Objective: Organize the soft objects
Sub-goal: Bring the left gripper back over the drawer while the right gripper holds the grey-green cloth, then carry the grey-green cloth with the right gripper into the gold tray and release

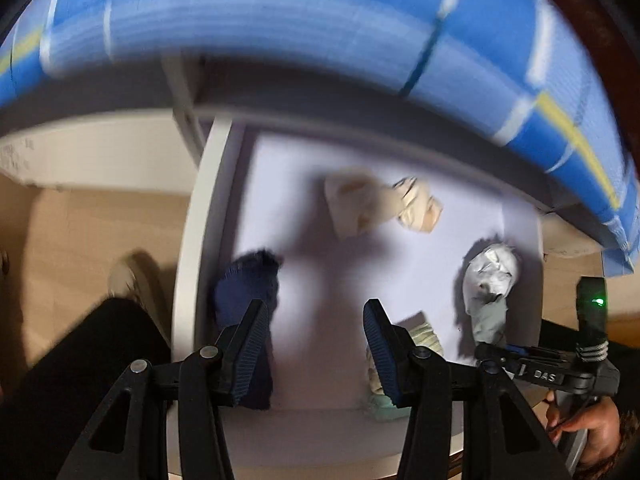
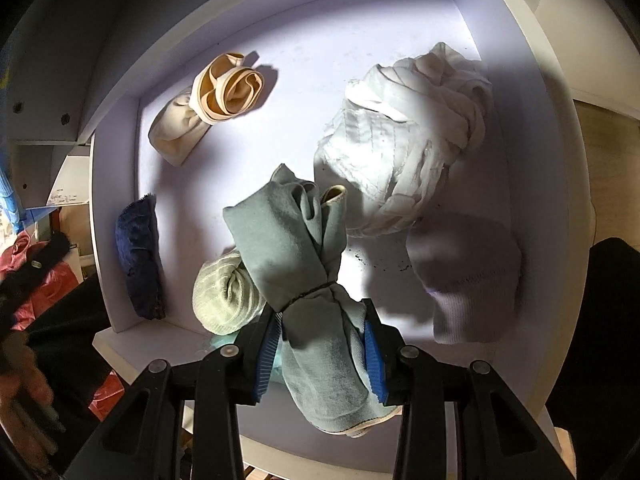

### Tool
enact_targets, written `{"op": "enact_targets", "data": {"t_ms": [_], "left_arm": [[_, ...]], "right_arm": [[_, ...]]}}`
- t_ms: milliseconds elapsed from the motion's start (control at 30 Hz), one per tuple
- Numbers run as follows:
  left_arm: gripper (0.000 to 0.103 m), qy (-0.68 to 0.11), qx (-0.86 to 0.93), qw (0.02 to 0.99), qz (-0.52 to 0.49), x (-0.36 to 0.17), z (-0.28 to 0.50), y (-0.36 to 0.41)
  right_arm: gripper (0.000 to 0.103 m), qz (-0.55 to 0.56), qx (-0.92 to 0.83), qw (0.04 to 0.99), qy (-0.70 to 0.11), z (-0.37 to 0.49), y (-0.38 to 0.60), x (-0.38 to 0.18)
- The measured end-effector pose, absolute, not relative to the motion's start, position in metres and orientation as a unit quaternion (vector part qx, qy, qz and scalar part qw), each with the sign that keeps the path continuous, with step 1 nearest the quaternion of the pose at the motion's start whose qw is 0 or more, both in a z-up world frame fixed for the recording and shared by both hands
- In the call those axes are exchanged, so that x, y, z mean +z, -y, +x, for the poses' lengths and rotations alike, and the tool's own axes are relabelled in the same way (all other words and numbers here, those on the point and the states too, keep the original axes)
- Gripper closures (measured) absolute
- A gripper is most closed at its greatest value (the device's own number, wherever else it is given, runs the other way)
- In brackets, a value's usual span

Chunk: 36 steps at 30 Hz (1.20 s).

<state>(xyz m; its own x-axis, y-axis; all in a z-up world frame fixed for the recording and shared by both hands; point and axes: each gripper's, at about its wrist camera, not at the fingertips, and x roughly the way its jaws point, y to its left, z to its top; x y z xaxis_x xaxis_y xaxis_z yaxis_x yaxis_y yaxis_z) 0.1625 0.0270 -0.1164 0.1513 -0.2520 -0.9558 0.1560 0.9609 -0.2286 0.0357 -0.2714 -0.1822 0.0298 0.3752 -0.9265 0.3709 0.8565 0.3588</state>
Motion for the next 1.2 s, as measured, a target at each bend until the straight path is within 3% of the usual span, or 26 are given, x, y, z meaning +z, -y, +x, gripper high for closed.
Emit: {"op": "enact_targets", "data": {"t_ms": [133,667,833,1200], "left_arm": [[0.053,-0.664,-0.118,0.736,-0.068,-0.14,0.151,-0.035],[0.051,-0.715,-0.074,0.695,-0.023,-0.181,0.146,-0.036],[0.038,-0.722,-0.06,0.689,-0.017,-0.191,0.149,-0.041],[0.038,-0.732,-0.055,0.68,0.002,-0.205,0.152,-0.039]], "right_arm": [[0.064,0.274,0.0,0.666,-0.693,0.035,0.275,-0.181],[0.064,0.337,0.02,0.693,-0.637,0.018,0.296,-0.127],[0.064,0.348,0.025,0.705,-0.618,0.012,0.302,-0.097],[0.064,0.359,0.023,0.748,-0.559,0.005,0.331,-0.005]]}}
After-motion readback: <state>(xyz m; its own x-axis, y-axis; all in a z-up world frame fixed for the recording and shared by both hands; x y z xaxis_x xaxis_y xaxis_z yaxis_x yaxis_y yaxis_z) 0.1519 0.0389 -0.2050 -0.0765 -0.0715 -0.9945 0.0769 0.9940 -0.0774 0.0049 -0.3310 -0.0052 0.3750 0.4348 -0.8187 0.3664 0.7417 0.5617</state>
